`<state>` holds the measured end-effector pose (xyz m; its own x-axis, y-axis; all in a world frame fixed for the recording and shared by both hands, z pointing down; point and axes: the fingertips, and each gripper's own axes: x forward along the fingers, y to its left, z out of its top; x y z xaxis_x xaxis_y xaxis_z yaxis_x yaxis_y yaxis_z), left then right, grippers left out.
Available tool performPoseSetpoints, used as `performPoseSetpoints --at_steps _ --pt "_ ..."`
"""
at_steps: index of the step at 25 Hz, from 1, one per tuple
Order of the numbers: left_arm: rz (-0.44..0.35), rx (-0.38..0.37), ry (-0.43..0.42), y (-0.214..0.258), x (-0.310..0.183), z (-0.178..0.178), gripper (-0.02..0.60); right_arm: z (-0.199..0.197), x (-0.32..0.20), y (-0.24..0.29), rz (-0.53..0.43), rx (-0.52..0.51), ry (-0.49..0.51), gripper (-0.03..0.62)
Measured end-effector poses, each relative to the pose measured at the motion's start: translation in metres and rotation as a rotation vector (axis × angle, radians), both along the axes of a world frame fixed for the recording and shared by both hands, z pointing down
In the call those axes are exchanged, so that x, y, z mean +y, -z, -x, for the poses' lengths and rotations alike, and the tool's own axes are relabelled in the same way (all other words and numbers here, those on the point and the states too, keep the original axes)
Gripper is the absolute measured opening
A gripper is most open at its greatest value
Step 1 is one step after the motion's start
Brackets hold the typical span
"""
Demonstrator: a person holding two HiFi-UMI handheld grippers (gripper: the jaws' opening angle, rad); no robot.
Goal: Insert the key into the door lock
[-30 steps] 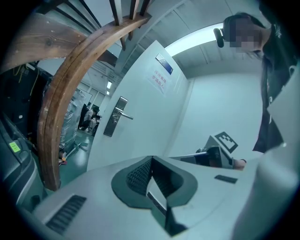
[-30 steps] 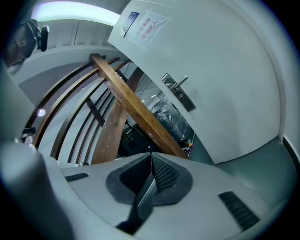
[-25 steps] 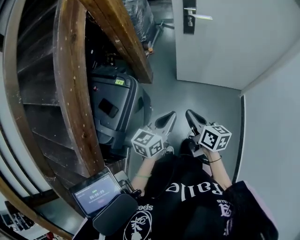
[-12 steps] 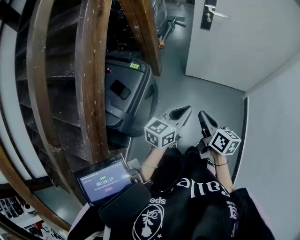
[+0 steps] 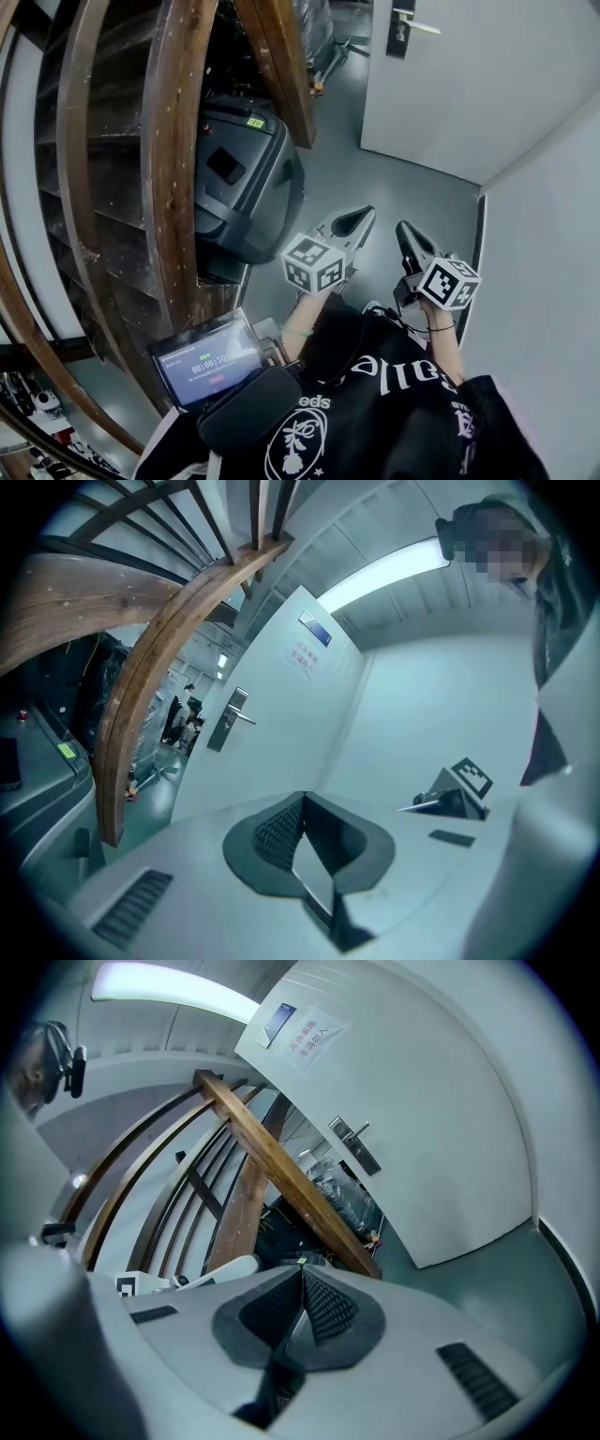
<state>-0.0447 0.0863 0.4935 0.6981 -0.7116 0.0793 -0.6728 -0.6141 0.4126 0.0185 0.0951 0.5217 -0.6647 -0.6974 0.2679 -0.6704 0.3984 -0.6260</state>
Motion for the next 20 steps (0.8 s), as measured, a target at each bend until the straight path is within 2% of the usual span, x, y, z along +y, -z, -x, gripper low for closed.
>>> performPoseSetpoints --at_steps 5,8,20 --pt "0.025 0.004 -0.003 -0.007 0.031 -0.053 0.005 -0.048 0.027 -0.004 0.008 0.013 0.021 0.020" --pt "0.029 0.006 0.002 -0.008 0.048 -0.073 0.005 -0.066 0.043 -0.005 0.006 0.016 0.034 0.020" --pt "0.038 -0.007 0.023 -0.014 0.089 -0.107 0.005 -0.094 0.082 -0.007 -0.004 -0.023 0.067 0.020"
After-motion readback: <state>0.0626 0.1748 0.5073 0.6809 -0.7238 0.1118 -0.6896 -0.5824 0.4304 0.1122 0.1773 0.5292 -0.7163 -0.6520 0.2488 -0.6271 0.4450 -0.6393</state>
